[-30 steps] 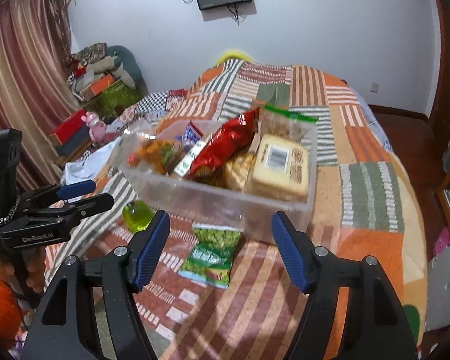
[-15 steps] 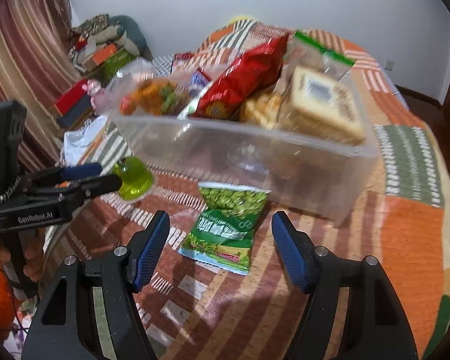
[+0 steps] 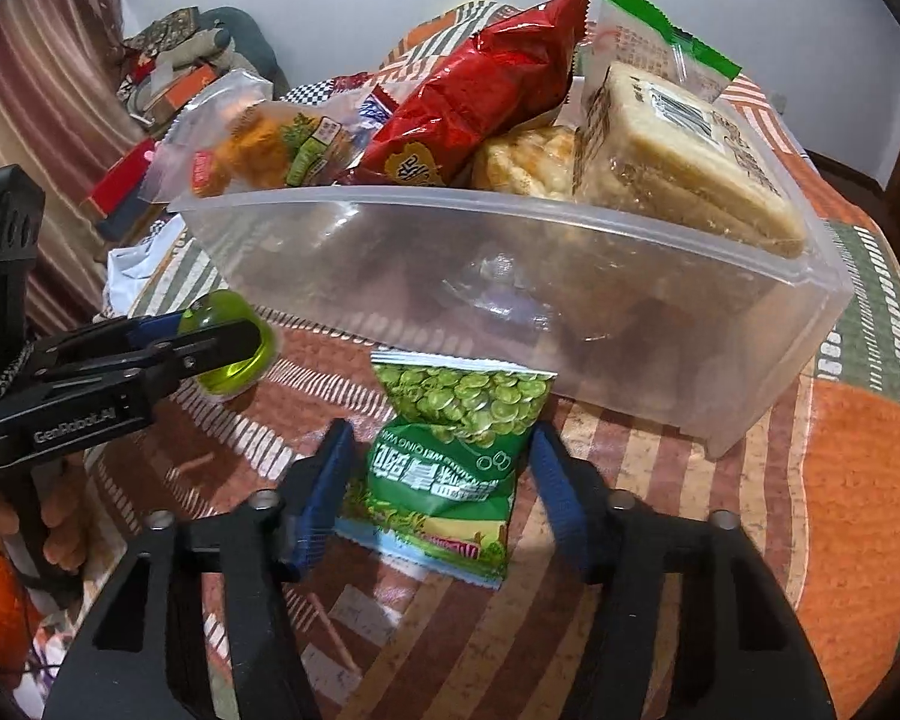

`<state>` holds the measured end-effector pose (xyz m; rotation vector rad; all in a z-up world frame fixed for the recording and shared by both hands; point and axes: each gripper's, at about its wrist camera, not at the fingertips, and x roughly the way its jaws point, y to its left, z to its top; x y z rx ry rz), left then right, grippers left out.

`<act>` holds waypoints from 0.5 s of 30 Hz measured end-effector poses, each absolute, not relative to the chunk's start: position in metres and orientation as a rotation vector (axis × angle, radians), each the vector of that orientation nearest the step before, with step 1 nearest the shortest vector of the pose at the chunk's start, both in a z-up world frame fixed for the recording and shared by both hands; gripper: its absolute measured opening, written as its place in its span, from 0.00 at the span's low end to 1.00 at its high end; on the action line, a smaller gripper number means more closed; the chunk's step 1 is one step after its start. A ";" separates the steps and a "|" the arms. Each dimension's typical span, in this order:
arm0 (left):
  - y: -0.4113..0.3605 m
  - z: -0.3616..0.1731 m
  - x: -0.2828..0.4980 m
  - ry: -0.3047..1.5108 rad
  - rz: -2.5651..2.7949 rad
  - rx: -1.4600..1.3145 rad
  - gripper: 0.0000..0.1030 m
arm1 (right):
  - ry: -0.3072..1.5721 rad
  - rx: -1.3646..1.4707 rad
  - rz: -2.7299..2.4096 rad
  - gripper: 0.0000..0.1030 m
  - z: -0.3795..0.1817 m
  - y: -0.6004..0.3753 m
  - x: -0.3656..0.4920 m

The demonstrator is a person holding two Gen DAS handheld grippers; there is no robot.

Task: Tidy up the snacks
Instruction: 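Grasp the green MENG jelly cup with the left tool while the right grasps the green pea bag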

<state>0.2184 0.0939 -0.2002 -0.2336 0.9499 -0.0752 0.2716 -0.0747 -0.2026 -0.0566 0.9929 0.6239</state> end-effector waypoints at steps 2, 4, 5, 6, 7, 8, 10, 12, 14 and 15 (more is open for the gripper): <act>0.094 -0.200 0.217 0.947 -0.072 -0.232 0.45 | 0.990 -0.044 0.621 0.38 -0.202 -0.077 0.273; 0.091 -0.198 0.214 0.939 -0.062 -0.217 0.45 | 0.986 -0.024 0.628 0.35 -0.201 -0.082 0.274; 0.090 -0.197 0.212 0.936 -0.063 -0.213 0.45 | 0.986 -0.018 0.628 0.35 -0.201 -0.084 0.274; 0.088 -0.195 0.208 0.933 -0.064 -0.210 0.45 | 0.983 -0.013 0.631 0.34 -0.200 -0.086 0.273; 0.087 -0.193 0.205 0.928 -0.065 -0.205 0.45 | 0.983 -0.013 0.631 0.34 -0.199 -0.087 0.273; 0.085 -0.191 0.202 0.923 -0.064 -0.198 0.45 | 0.974 -0.011 0.634 0.34 -0.197 -0.088 0.271; 0.082 -0.185 0.195 0.907 -0.056 -0.177 0.45 | 0.963 -0.015 0.636 0.34 -0.194 -0.091 0.269; 0.081 -0.178 0.188 0.892 -0.057 -0.176 0.45 | 0.947 -0.018 0.645 0.34 -0.189 -0.096 0.263; 0.081 -0.171 0.183 0.878 -0.059 -0.183 0.45 | 0.930 -0.025 0.651 0.34 -0.184 -0.099 0.256; 0.081 -0.166 0.180 0.867 -0.059 -0.185 0.45 | 0.922 -0.027 0.650 0.34 -0.182 -0.101 0.254</act>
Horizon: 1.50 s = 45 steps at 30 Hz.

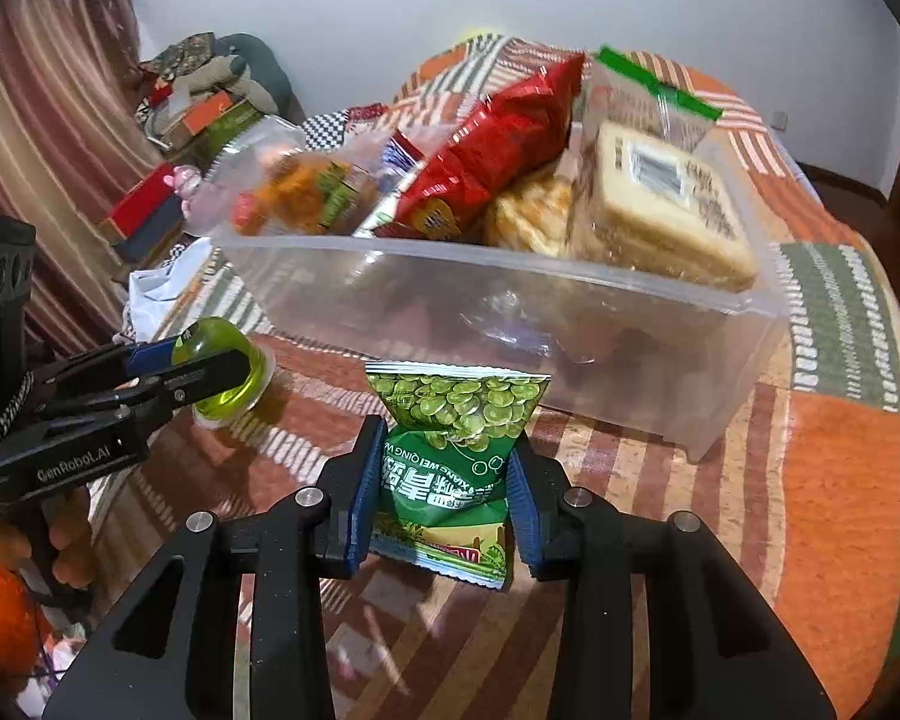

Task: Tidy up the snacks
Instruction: 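Grasp the green MENG jelly cup with the left tool while the right grasps the green pea bag, then carry the jelly cup and pea bag over the clear box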

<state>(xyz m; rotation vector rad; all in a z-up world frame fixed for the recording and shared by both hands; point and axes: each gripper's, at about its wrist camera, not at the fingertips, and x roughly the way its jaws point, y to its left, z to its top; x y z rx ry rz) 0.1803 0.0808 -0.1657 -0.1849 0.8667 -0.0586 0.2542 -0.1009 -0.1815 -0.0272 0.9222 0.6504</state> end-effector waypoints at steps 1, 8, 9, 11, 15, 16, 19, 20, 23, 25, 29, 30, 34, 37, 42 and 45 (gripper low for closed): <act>0.081 -0.162 0.179 0.858 -0.057 -0.186 0.45 | 0.916 -0.029 0.650 0.34 -0.178 -0.099 0.251; 0.078 -0.131 0.171 0.782 -0.073 -0.185 0.45 | 0.853 0.001 0.672 0.34 -0.157 -0.115 0.241; 0.077 -0.128 0.172 0.772 -0.070 -0.181 0.45 | 0.842 0.007 0.671 0.34 -0.155 -0.116 0.242; 0.076 -0.122 0.174 0.757 -0.070 -0.178 0.45 | 0.822 0.013 0.671 0.34 -0.148 -0.117 0.243; 0.074 -0.114 0.182 0.732 -0.082 -0.192 0.45 | 0.784 0.015 0.664 0.34 -0.138 -0.112 0.247; 0.073 -0.111 0.185 0.725 -0.087 -0.195 0.45 | 0.775 0.016 0.661 0.34 -0.134 -0.107 0.250; 0.069 -0.106 0.191 0.711 -0.104 -0.199 0.45 | 0.754 0.020 0.653 0.34 -0.129 -0.105 0.257; 0.067 -0.104 0.194 0.706 -0.108 -0.196 0.45 | 0.748 0.020 0.648 0.34 -0.127 -0.105 0.260; 0.063 -0.103 0.203 0.703 -0.115 -0.192 0.45 | 0.743 0.030 0.642 0.34 -0.125 -0.104 0.269; 0.061 -0.104 0.210 0.705 -0.122 -0.196 0.45 | 0.747 0.041 0.647 0.34 -0.125 -0.103 0.275; 0.059 -0.109 0.226 0.716 -0.134 -0.210 0.45 | 0.744 0.025 0.637 0.34 -0.125 -0.096 0.286; 0.061 -0.110 0.230 0.719 -0.137 -0.213 0.45 | 0.745 0.022 0.637 0.34 -0.125 -0.095 0.287; 0.060 -0.115 0.246 0.735 -0.143 -0.227 0.45 | 0.755 0.006 0.637 0.34 -0.130 -0.089 0.297; 0.058 -0.121 0.257 0.749 -0.148 -0.233 0.45 | 0.764 -0.010 0.637 0.34 -0.134 -0.084 0.303; 0.050 -0.127 0.270 0.764 -0.145 -0.196 0.45 | 0.797 0.012 0.644 0.34 -0.144 -0.085 0.312; 0.049 -0.134 0.275 0.779 -0.141 -0.199 0.45 | 0.791 0.013 0.648 0.35 -0.145 -0.087 0.312</act>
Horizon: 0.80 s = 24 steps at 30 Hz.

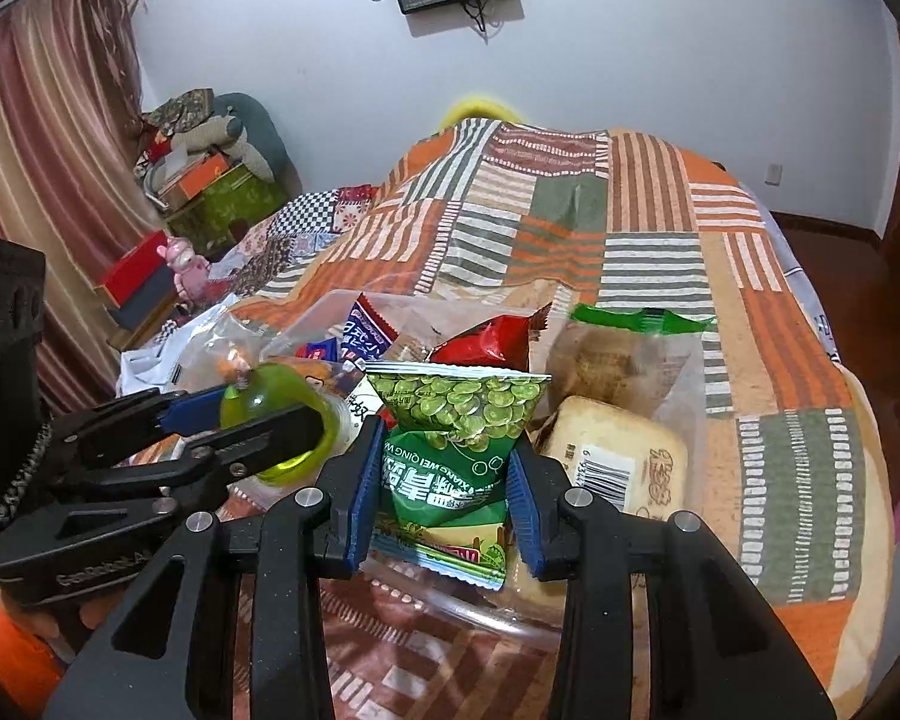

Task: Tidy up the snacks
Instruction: 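Open both tools to drop the jelly cup and pea bag into the box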

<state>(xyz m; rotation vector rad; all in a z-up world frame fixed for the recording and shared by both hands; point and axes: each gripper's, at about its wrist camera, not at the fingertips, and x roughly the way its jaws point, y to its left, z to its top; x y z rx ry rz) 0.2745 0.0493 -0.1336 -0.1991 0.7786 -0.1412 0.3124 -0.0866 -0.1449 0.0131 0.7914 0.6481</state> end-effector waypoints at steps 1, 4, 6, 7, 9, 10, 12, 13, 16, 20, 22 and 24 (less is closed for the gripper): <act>0.050 -0.136 0.277 0.786 -0.135 -0.209 0.45 | 0.793 0.012 0.652 0.36 -0.144 -0.087 0.312; 0.053 -0.140 0.278 0.803 -0.131 -0.238 0.45 | 0.796 0.000 0.652 0.36 -0.143 -0.087 0.312; 0.057 -0.139 0.275 0.791 -0.141 -0.266 0.45 | 0.795 0.000 0.651 0.37 -0.140 -0.088 0.310; 0.057 -0.136 0.273 0.785 -0.144 -0.274 0.45 | 0.795 0.003 0.649 0.40 -0.140 -0.089 0.311; 0.057 -0.130 0.268 0.771 -0.148 -0.268 0.45 | 0.785 0.012 0.646 0.42 -0.137 -0.091 0.309; 0.056 -0.126 0.266 0.765 -0.150 -0.263 0.45 | 0.778 0.016 0.646 0.42 -0.134 -0.092 0.307; 0.054 -0.118 0.259 0.749 -0.149 -0.250 0.45 | 0.764 0.019 0.646 0.42 -0.129 -0.095 0.304; 0.053 -0.114 0.255 0.741 -0.149 -0.245 0.45 | 0.757 0.019 0.646 0.42 -0.127 -0.096 0.303; 0.051 -0.100 0.242 0.714 -0.154 -0.239 0.45 | 0.727 0.016 0.639 0.42 -0.116 -0.099 0.293; 0.050 -0.075 0.220 0.664 -0.150 -0.228 0.45 | 0.683 0.032 0.643 0.42 -0.098 -0.109 0.278; 0.050 -0.062 0.207 0.633 -0.149 -0.221 0.45 | 0.651 0.041 0.640 0.42 -0.086 -0.116 0.267; 0.049 -0.045 0.191 0.592 -0.148 -0.213 0.45 | 0.613 0.050 0.641 0.42 -0.072 -0.122 0.255</act>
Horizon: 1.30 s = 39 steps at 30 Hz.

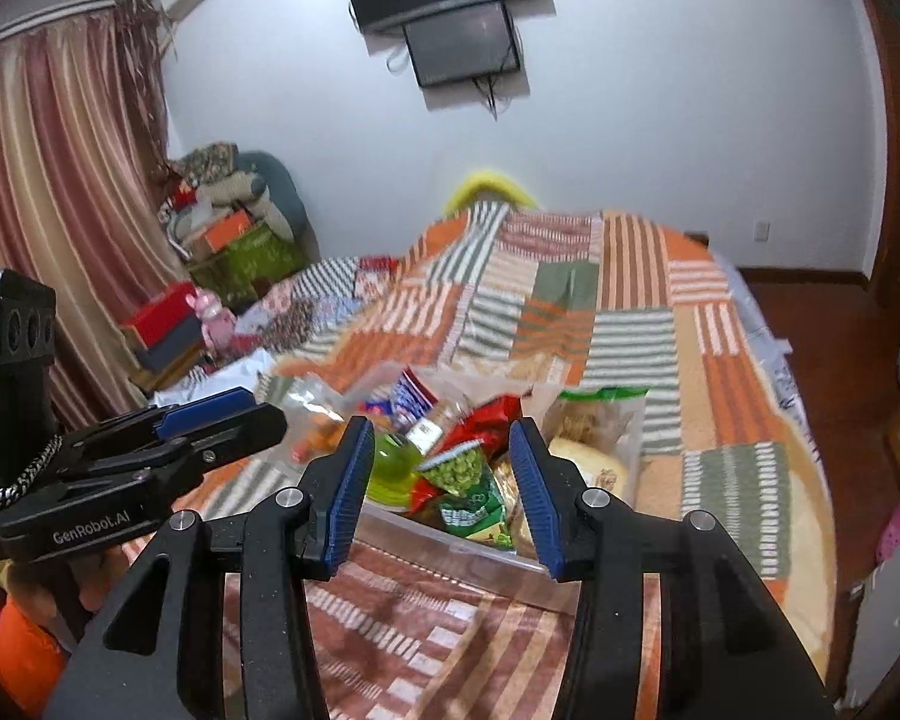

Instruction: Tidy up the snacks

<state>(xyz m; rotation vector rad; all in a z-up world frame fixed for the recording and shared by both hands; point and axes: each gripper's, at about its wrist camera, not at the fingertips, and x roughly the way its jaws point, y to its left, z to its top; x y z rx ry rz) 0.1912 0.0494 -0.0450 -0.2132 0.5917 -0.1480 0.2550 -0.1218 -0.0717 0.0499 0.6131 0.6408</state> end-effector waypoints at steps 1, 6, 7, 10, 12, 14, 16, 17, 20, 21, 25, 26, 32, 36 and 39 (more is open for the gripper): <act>0.049 -0.039 0.185 0.575 -0.146 -0.210 0.45 | 0.597 0.053 0.641 0.42 -0.065 -0.125 0.250; 0.044 -0.006 0.147 0.489 -0.119 -0.173 0.46 | 0.513 0.068 0.637 0.42 -0.037 -0.141 0.218; 0.042 0.000 0.138 0.472 -0.111 -0.166 0.47 | 0.502 0.071 0.638 0.42 -0.033 -0.144 0.213; 0.037 0.012 0.116 0.429 -0.104 -0.150 0.54 | 0.471 0.081 0.643 0.43 -0.024 -0.149 0.198; 0.034 0.017 0.104 0.405 -0.093 -0.137 0.63 | 0.454 0.083 0.646 0.48 -0.021 -0.152 0.189; 0.031 0.021 0.093 0.384 -0.087 -0.130 0.71 | 0.437 0.080 0.644 0.54 -0.017 -0.152 0.181; 0.029 0.025 0.085 0.367 -0.082 -0.131 0.74 | 0.422 0.079 0.635 0.65 -0.016 -0.153 0.177; 0.029 0.026 0.082 0.360 -0.078 -0.131 0.77 | 0.414 0.079 0.632 0.66 -0.015 -0.154 0.175; 0.027 0.028 0.075 0.337 -0.059 -0.126 0.87 | 0.400 0.082 0.623 0.71 -0.014 -0.154 0.171; 0.026 0.028 0.073 0.331 -0.051 -0.123 0.90 | 0.398 0.082 0.622 0.74 -0.014 -0.155 0.170; 0.024 0.029 0.067 0.314 -0.034 -0.114 0.96 | 0.377 0.086 0.599 0.83 -0.014 -0.156 0.164; 0.024 0.029 0.068 0.313 -0.031 -0.114 0.96 | 0.375 0.085 0.594 0.84 -0.015 -0.157 0.163; 0.025 0.027 0.065 0.300 -0.008 -0.111 0.99 | 0.347 0.076 0.550 0.98 -0.015 -0.158 0.158; 0.024 0.026 0.064 0.298 0.005 -0.102 0.99 | 0.332 0.069 0.533 0.99 -0.014 -0.158 0.154; 0.024 0.024 0.064 0.294 0.008 -0.100 0.99 | 0.327 0.063 0.525 1.00 -0.014 -0.157 0.153</act>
